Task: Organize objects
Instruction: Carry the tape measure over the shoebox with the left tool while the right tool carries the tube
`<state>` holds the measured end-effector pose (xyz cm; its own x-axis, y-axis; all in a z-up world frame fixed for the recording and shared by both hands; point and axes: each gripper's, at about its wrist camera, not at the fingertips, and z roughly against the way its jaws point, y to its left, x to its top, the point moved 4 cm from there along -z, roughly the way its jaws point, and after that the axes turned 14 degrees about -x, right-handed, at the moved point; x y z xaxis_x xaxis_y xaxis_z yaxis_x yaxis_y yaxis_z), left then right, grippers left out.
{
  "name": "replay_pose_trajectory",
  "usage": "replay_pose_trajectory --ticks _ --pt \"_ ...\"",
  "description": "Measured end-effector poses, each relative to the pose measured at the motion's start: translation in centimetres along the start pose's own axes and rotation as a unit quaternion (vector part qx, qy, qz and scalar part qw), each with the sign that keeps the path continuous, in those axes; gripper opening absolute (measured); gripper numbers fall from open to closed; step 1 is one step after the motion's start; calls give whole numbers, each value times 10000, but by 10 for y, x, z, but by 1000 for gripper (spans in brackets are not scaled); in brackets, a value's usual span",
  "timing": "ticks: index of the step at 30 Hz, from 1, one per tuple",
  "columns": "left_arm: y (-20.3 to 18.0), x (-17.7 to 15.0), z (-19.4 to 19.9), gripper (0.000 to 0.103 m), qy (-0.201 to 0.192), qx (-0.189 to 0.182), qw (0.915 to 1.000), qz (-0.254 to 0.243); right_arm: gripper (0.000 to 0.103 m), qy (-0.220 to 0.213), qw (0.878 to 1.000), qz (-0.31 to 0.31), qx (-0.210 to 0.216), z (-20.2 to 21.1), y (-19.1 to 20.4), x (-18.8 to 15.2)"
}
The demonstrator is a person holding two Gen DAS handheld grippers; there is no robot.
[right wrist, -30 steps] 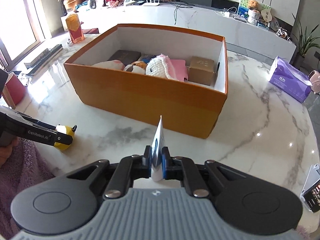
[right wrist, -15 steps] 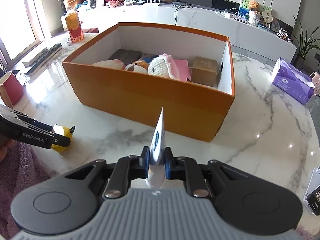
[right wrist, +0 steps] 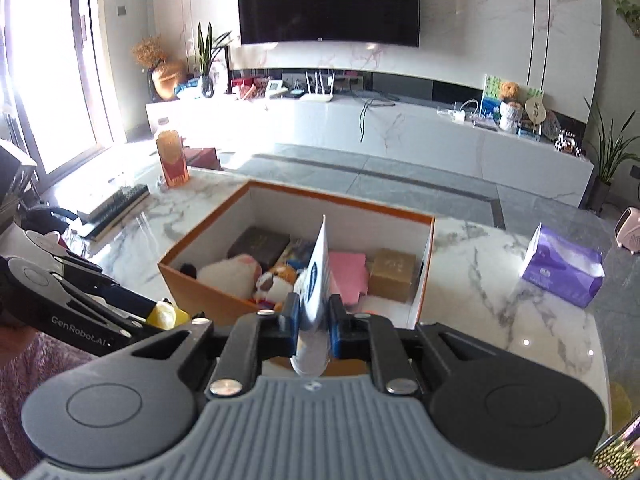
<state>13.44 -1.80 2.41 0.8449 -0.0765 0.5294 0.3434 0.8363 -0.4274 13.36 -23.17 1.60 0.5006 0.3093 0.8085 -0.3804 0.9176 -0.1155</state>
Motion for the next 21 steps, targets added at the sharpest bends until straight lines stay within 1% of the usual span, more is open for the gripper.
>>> replay_pose_trajectory --ticks 3,6,9,13,17,21 --pt "-7 26 -2 64 -127 26 9997 -210 15 -148 9998 -108 -23 -7 -8 18" --pt "-4 49 -10 64 -215 104 9993 -272 15 -137 9997 -203 -80 -26 -15 29" --pt "3 65 -23 64 -193 80 9994 -272 15 -32 9996 -265 -129 -52 -22 33" --pt "16 83 -43 64 -112 29 9996 -253 15 20 9996 -180 -204 -85 -31 38" --pt "29 100 -63 64 -127 11 9998 -181 15 269 9993 -145 -195 -121 -39 44" --pt "41 113 -83 64 -80 -97 9999 -82 15 589 9981 106 -175 -159 -35 43"
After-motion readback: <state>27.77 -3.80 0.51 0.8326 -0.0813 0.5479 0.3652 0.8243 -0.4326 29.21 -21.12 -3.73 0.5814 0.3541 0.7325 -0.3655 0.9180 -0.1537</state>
